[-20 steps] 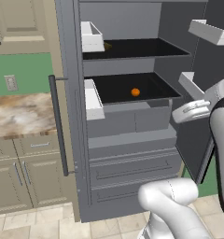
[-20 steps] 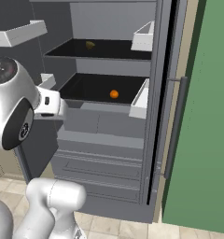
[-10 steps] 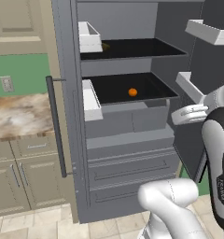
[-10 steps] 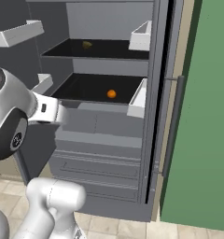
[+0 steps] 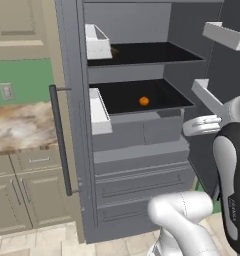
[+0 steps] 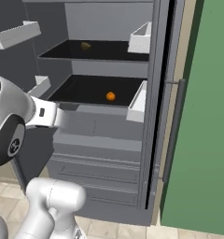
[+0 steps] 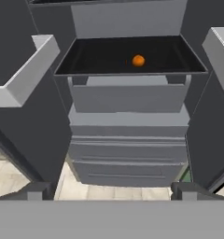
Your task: Retrieve the kiwi and tangerine from the fridge and place them into the bowl on the dining table.
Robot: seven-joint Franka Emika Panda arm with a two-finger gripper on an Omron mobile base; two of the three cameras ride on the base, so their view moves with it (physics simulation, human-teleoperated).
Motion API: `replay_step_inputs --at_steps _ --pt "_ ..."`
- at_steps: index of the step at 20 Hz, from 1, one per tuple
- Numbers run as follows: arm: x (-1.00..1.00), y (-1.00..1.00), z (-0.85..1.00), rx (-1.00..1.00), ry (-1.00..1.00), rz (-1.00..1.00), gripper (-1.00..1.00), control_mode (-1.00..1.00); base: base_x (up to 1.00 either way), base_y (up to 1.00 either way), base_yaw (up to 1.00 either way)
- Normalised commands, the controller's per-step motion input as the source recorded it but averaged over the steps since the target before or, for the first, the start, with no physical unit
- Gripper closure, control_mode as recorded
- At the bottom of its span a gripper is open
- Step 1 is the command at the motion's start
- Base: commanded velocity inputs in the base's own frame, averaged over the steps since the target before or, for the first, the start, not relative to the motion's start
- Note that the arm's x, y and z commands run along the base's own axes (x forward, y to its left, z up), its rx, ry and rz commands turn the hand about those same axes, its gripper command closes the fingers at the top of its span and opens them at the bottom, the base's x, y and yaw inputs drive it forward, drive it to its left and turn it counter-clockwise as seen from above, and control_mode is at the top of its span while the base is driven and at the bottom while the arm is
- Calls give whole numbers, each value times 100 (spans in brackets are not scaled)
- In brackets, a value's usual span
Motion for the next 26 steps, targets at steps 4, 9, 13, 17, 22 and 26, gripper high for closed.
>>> replay_step_inputs --at_steps 4,9,13,17,22,26 --pt "0 0 0 0 0 0 -100 100 92 0 5" --pt "0 0 0 0 0 0 -100 100 100 -1 5" --pt "0 0 0 0 0 0 -100 100 100 -11 9" --pt "24 0 0 0 1 5 -100 -100 75 -2 11" --pt "62 0 28 0 0 18 -100 -100 0 0 0" --pt "52 4 41 -3 -3 12 -100 -100 0 0 0"
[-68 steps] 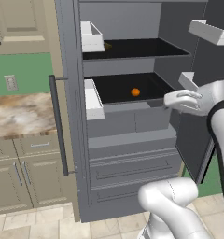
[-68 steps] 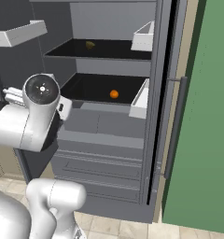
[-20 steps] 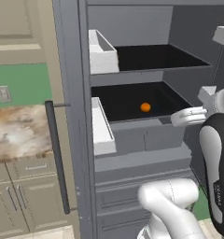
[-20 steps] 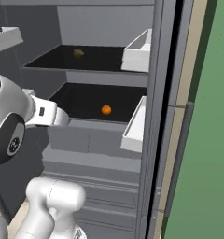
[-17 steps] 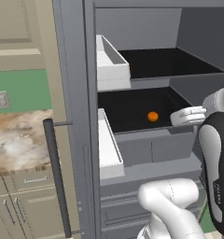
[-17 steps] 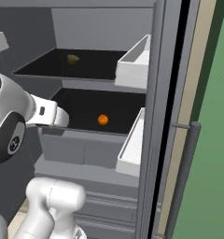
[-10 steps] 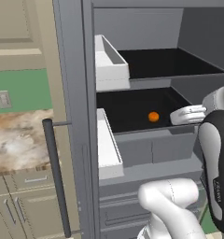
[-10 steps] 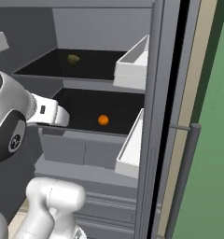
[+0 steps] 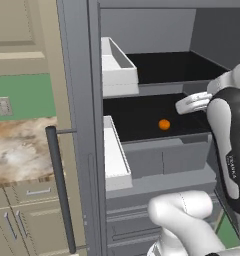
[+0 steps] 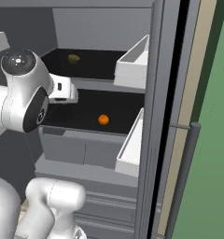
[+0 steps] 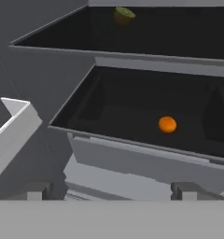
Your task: Retrieve the kiwi and tangerine from the fridge and place them into the bowl on the dining table.
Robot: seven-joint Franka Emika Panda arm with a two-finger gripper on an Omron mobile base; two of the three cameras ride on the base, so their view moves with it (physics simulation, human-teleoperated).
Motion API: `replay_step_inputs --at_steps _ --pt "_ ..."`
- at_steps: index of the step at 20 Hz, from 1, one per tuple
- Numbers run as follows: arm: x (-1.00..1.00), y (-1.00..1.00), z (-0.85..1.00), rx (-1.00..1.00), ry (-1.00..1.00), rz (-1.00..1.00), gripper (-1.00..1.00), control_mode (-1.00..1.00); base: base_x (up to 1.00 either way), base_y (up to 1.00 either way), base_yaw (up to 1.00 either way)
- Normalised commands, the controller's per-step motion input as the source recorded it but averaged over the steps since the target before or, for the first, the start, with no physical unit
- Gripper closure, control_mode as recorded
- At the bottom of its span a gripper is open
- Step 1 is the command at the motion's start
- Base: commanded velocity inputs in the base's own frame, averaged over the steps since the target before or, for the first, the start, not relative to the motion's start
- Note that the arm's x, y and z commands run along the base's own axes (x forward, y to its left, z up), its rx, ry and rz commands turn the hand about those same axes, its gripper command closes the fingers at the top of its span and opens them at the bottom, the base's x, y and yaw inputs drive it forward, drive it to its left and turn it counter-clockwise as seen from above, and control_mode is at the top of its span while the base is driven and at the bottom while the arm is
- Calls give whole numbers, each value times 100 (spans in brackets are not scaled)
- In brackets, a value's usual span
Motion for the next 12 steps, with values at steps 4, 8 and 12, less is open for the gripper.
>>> replay_step_inputs --at_steps 4,8,12 --pt "38 19 32 -9 -1 8 -100 -100 0 0 0" --pt "52 31 30 -10 0 6 -100 -100 0 0 0" --pt "56 24 19 -8 0 7 -100 -100 0 0 0"
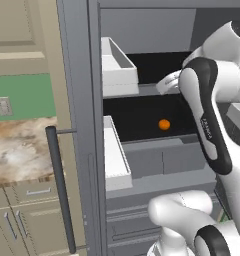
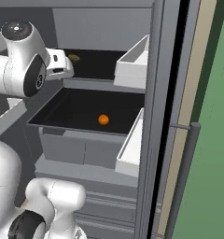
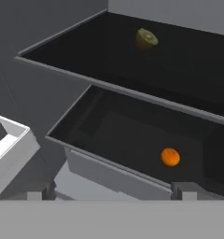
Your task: Retrieve the kiwi and tangerine from the fridge and place them into the bowl on the dining table.
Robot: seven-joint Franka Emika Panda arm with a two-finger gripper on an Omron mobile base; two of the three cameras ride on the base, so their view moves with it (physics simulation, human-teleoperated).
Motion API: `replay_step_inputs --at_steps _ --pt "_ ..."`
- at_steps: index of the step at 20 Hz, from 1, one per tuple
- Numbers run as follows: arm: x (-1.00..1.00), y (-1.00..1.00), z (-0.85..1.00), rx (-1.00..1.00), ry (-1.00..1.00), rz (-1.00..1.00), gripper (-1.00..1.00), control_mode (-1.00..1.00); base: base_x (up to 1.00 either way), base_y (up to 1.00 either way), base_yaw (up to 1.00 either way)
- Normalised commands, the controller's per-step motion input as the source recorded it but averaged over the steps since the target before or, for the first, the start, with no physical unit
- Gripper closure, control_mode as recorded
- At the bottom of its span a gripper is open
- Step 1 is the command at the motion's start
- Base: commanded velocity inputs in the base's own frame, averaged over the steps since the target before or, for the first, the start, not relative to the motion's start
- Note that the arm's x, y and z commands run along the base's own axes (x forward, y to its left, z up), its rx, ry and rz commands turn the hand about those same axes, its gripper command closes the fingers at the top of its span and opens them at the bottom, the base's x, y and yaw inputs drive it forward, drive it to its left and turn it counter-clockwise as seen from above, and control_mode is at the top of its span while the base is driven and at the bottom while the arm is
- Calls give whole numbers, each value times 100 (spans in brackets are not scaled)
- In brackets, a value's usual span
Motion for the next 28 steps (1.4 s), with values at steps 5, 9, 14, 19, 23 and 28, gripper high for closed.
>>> replay_step_inputs --at_steps 5,9,14,19,23,28 --pt "47 5 1 -2 -1 9 -100 -100 0 0 0" --pt "33 0 -11 -1 -19 3 -100 -100 0 0 0" --pt "46 4 -8 -1 -16 0 -100 -100 0 0 0" --pt "52 18 -1 0 1 0 -100 -100 0 0 0" --pt "44 27 1 0 10 -4 -100 -100 0 0 0" --pt "30 24 0 1 11 -7 -100 -100 0 0 0"
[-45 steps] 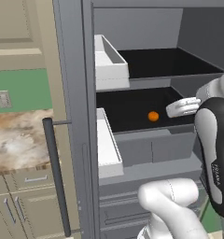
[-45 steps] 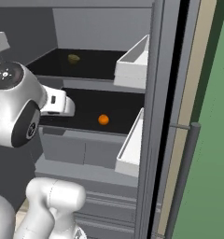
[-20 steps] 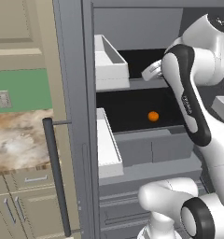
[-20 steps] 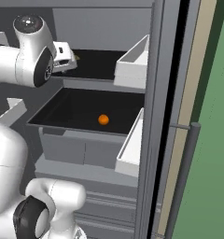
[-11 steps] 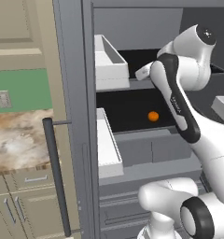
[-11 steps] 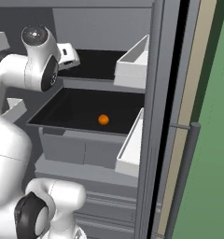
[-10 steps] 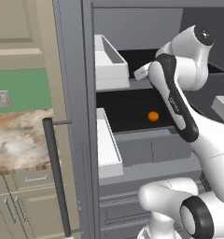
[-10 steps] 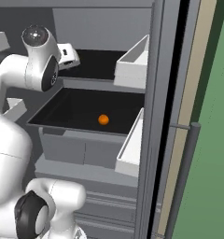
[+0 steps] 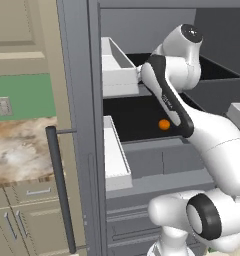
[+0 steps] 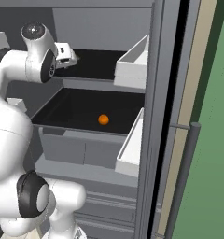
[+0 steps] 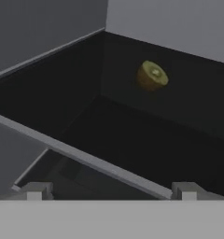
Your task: Retrieve the kiwi and tangerine from the fridge and place them into the bowl on the dining table.
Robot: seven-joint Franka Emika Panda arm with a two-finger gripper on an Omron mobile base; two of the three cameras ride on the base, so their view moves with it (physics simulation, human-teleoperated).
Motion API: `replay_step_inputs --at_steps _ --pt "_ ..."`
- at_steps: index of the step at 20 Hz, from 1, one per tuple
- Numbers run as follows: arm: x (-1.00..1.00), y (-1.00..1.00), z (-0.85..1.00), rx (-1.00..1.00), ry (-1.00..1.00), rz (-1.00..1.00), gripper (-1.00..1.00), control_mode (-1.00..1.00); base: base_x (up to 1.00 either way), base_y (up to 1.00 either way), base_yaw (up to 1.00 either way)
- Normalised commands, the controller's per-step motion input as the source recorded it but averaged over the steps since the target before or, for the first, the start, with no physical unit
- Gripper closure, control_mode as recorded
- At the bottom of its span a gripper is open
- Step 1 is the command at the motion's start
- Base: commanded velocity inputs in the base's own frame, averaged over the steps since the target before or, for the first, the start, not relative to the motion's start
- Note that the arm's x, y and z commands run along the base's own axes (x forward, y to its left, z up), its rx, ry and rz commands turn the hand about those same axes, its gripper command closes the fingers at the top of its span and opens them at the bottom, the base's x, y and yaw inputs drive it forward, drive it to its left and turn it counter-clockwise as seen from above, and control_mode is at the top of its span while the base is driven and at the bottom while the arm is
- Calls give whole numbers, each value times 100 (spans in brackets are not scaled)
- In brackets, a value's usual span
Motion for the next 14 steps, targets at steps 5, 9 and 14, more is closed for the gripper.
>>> replay_step_inputs --at_steps 5,9,14 --pt "28 5 0 3 2 -13 -100 -100 0 0 0" --pt "17 0 0 1 -6 -18 -100 -100 0 0 0" --pt "19 0 -1 5 -5 -14 -100 -100 0 0 0"
